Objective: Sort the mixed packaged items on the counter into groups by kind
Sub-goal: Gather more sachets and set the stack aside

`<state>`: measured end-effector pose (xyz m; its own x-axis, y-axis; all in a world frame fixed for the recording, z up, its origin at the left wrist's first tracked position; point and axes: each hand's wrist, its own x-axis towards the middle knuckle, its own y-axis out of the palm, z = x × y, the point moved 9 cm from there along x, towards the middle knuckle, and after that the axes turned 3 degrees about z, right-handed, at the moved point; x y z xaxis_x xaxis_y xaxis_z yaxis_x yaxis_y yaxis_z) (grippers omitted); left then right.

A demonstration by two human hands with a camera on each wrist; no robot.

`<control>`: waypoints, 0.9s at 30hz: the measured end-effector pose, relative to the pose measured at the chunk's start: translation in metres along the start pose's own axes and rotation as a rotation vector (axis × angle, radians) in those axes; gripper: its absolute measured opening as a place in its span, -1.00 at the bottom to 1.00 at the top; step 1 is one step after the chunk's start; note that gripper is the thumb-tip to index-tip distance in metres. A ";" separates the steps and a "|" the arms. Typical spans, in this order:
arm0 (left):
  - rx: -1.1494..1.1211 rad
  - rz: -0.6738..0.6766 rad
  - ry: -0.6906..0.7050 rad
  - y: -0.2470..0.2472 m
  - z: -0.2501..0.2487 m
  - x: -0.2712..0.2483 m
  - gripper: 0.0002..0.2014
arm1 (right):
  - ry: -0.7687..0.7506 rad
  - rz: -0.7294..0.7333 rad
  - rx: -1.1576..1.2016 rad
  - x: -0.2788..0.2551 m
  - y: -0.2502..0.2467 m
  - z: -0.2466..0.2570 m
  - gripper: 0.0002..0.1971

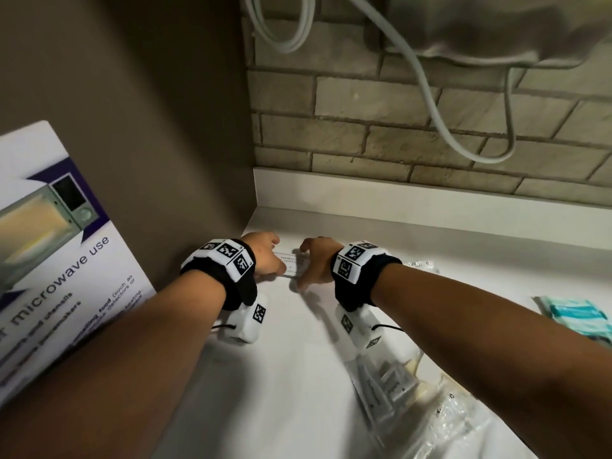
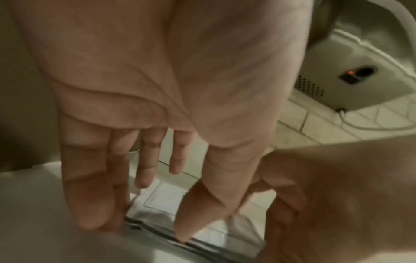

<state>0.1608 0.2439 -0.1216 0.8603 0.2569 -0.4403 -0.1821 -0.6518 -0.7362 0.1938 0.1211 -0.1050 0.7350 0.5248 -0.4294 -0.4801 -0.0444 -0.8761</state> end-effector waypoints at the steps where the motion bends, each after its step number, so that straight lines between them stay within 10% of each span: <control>1: 0.059 0.014 0.015 0.002 -0.004 -0.002 -0.20 | 0.005 0.004 -0.031 0.003 0.002 0.002 -0.22; 13: 0.600 0.001 0.086 0.006 -0.035 -0.008 -0.48 | 0.046 0.064 -0.177 0.041 0.007 -0.001 -0.64; 18: 0.608 -0.002 0.080 0.008 -0.033 -0.006 -0.47 | -0.002 0.034 -0.210 0.032 0.006 0.005 -0.64; 23: 0.538 -0.013 0.018 0.001 -0.022 -0.017 -0.15 | -0.018 -0.072 -0.110 0.002 -0.009 0.003 -0.18; 27: 0.418 -0.077 0.033 -0.003 -0.029 -0.048 -0.19 | -0.053 -0.252 0.026 -0.052 -0.036 -0.007 -0.30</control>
<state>0.1341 0.2132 -0.0838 0.8923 0.2662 -0.3645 -0.2886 -0.2846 -0.9142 0.1755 0.0897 -0.0528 0.8071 0.5606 -0.1856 -0.2978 0.1151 -0.9477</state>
